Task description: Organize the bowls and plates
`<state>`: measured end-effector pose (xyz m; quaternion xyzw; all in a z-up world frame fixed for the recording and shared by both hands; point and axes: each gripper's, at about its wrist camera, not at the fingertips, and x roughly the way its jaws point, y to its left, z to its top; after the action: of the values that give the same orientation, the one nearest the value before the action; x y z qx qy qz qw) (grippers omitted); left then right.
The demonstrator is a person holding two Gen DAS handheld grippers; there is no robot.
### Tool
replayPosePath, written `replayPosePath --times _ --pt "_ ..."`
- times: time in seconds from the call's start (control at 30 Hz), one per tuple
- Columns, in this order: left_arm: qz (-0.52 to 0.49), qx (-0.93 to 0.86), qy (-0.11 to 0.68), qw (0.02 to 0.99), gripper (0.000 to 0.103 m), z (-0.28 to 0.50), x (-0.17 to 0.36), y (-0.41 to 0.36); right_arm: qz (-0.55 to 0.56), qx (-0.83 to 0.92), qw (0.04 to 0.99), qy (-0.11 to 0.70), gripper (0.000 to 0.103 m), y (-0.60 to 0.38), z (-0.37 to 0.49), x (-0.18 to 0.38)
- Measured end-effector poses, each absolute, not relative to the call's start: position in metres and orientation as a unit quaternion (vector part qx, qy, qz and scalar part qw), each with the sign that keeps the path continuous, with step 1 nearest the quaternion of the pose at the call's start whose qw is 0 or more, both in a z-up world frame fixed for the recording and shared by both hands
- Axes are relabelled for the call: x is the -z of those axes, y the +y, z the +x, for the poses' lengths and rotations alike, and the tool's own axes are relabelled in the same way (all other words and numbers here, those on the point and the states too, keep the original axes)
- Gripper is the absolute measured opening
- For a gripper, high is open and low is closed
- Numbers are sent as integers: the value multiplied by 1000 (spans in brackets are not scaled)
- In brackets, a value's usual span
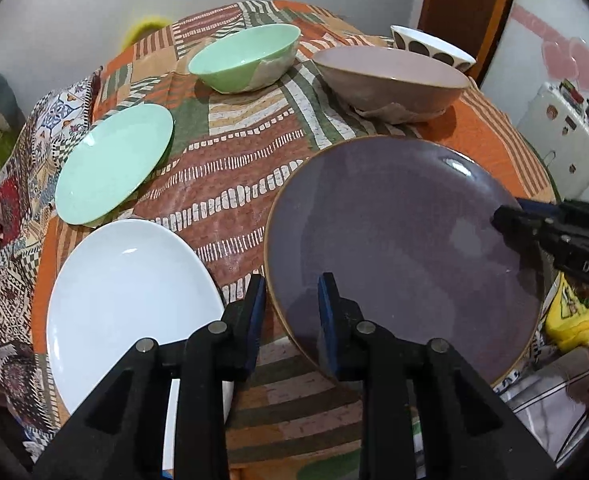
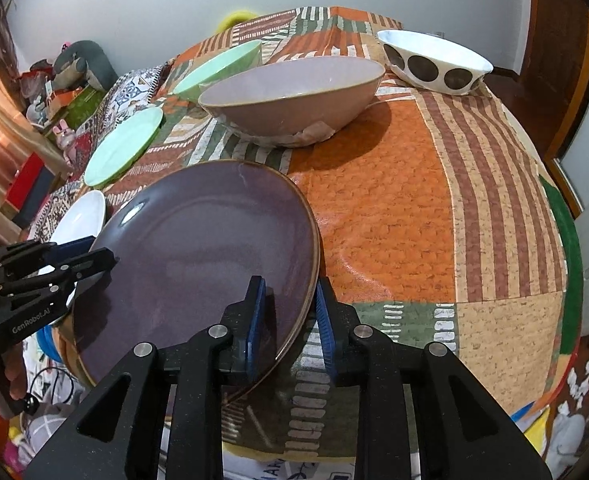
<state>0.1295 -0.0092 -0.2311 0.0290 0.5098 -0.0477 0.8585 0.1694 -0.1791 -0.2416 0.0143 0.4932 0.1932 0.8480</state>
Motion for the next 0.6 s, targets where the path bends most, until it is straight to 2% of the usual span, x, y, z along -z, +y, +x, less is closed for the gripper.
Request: replayPosePath --times 0.4,0.5,0.57,0.6 --pt "-1 3 465 885 28 115 194 24 9 -188 871 453 38 -180 165 205" --pt "-16 -16 440 897 36 109 176 39 5 -199 878 435 41 -171 165 191" --pt "-21 -35 419 907 46 104 163 52 1 -209 883 421 44 -163 164 182" --pt "-21 -45 408 912 47 101 158 57 -1 -215 884 415 44 -159 163 178"
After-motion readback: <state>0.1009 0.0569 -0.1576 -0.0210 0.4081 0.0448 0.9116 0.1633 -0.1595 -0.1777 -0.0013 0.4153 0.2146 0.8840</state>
